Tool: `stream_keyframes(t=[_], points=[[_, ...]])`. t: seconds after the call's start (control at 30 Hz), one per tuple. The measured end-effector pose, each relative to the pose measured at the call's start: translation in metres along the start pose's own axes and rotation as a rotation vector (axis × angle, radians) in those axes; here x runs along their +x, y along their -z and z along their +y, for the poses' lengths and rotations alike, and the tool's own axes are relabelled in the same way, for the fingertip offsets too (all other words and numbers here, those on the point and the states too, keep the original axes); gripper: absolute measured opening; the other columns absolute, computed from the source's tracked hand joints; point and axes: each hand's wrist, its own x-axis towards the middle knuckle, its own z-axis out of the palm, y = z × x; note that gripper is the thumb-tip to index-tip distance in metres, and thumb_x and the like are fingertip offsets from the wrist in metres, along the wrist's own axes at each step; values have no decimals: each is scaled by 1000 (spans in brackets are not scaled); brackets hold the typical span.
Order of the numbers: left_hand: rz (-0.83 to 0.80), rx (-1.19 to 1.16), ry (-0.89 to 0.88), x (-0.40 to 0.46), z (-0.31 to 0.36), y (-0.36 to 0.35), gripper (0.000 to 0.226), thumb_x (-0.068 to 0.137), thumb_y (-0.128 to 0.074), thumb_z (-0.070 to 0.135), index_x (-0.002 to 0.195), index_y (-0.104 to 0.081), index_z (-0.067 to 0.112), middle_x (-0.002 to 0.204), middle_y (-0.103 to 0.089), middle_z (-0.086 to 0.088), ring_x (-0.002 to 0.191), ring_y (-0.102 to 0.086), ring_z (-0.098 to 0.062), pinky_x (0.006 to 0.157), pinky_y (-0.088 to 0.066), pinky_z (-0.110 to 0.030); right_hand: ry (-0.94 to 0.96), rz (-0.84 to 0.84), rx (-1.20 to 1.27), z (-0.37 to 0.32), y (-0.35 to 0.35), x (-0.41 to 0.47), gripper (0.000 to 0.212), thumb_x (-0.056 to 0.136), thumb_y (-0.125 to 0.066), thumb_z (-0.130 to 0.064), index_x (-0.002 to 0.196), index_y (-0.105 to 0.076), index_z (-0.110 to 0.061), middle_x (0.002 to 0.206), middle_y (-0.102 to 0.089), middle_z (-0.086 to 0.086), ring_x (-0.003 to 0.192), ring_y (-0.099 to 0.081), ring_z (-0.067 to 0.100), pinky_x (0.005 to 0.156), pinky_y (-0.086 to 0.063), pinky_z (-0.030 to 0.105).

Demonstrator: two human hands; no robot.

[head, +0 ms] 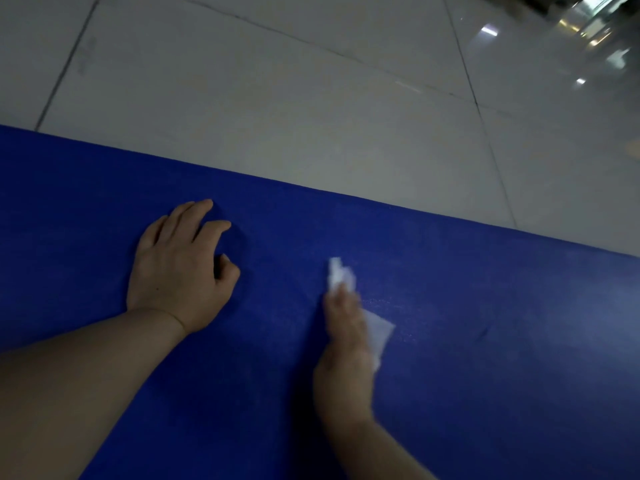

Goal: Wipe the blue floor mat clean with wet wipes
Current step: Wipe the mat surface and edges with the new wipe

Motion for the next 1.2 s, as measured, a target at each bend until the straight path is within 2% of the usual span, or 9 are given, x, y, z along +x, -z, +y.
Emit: stream_keyframes(t=[0.1,0.2,0.3,0.37,0.43,0.6,0.77,1.03,1.2], points=[[8,-2,-5,0,0,0,54,79,-36,34,122,-59,11,143,-45,-12,133,-37,-29,109,-27,-49,263,-68,-11,-14,-23,-23,80,72,-40,-3,149,-24,-17,159,-14,-5,145,-14,12,116,-17,35],[8,-8,-1,0,0,0,52,79,-39,32,122,-59,12,144,-44,-11,134,-36,-29,110,-25,-48,337,-180,-154,18,1,-15,82,82,-28,2,152,12,-14,160,9,4,147,4,20,119,-5,30],[15,-8,0,0,0,-1,51,80,-41,32,123,-59,12,144,-44,-10,134,-36,-28,110,-24,-47,78,-43,-48,58,40,3,81,84,-28,-1,151,-5,-40,159,-6,-18,146,-4,3,114,-15,14],[14,-8,0,0,0,-2,51,80,-41,32,123,-59,13,144,-44,-10,134,-35,-27,110,-24,-46,-205,83,-35,77,55,9,102,74,-32,25,150,-10,-41,158,-9,-18,143,-6,0,105,-25,5],[15,-7,-2,0,-1,-2,51,80,-42,32,123,-59,13,144,-44,-10,134,-36,-27,110,-24,-46,-222,145,-43,73,48,8,104,69,-37,31,150,-19,-31,157,-19,-10,140,-19,3,101,-22,1],[19,-5,-5,0,0,0,51,80,-42,32,123,-59,12,143,-44,-11,133,-37,-28,109,-25,-47,86,-77,39,38,9,-14,82,69,-41,22,144,-35,-12,155,-27,0,144,-14,8,117,-5,27],[22,-12,-1,-1,1,1,52,79,-41,32,123,-59,11,144,-43,-11,134,-36,-28,109,-24,-47,85,-76,70,42,8,-11,77,71,-34,13,144,-34,-11,155,-23,-6,144,-8,0,116,-6,34],[11,-28,-40,-48,27,11,37,81,-64,4,117,-65,7,141,-46,-17,134,-39,-33,111,-22,-57,102,-105,70,33,15,-8,69,82,-40,16,145,-35,-12,153,-14,-12,143,-12,7,120,-9,29],[-65,88,-59,-153,46,-4,47,95,-36,35,136,-50,16,150,-35,-14,140,-29,-28,109,-20,-62,95,-209,126,29,26,-6,70,88,-39,17,148,-27,-17,152,-5,-19,143,-5,3,119,-3,20]])
